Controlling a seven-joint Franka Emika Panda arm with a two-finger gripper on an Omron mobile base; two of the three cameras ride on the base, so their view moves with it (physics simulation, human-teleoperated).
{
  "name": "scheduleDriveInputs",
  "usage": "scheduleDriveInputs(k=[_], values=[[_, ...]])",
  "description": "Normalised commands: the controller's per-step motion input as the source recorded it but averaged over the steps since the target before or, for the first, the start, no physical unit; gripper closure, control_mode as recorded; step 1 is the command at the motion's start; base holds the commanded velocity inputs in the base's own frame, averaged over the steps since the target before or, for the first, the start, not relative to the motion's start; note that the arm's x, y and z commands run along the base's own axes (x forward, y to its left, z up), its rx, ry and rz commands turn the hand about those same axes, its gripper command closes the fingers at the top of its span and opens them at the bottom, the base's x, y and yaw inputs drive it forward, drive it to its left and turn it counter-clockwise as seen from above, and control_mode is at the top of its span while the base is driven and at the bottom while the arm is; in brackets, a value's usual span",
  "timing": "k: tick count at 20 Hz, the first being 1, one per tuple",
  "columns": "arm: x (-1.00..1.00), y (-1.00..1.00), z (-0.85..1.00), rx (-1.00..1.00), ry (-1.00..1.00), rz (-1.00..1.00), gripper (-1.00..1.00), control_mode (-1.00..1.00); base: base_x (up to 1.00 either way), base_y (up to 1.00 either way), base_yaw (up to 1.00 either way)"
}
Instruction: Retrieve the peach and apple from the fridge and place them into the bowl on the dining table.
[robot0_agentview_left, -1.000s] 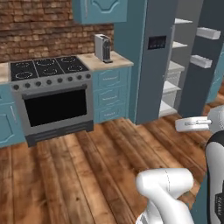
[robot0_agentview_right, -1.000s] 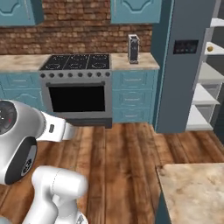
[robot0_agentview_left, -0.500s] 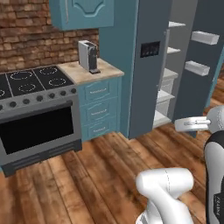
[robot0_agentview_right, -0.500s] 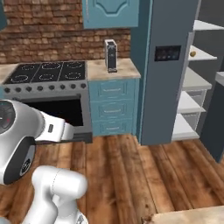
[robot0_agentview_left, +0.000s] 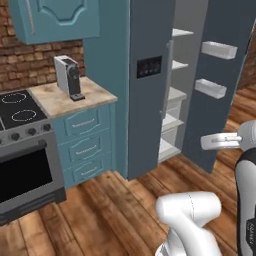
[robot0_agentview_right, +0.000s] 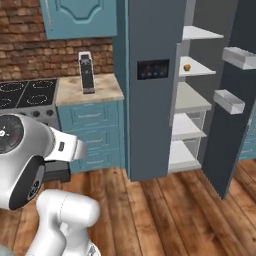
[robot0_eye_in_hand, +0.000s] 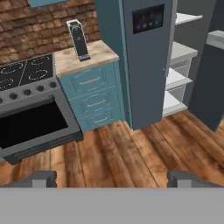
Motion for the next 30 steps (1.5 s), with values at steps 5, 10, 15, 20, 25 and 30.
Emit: scheduleDriveInputs(k=[5,10,15,20,25,30], values=[[0.00,0.00,0.00,0.00,0.00,0.00,-1.00,1.00,1.00,-0.75,-0.15],[0.00,0.00,0.00,0.00,0.00,0.00,-1.00,1.00,0.98,-0.75,-0.10],[0.00,0.00,0.00,0.00,0.00,0.00,-1.00,1.00,0.96,-0.85,0.01],[0.00,0.00,0.00,0.00,0.00,0.00,-1.00,1.00,0.95,-0.75,0.04],[0.00,0.00,0.00,0.00,0.00,0.00,-1.00,1.00,0.80,-0.75,-0.14],[0.00,0.00,0.00,0.00,0.00,0.00,-1.00,1.00,0.68,-0.61,-0.18]])
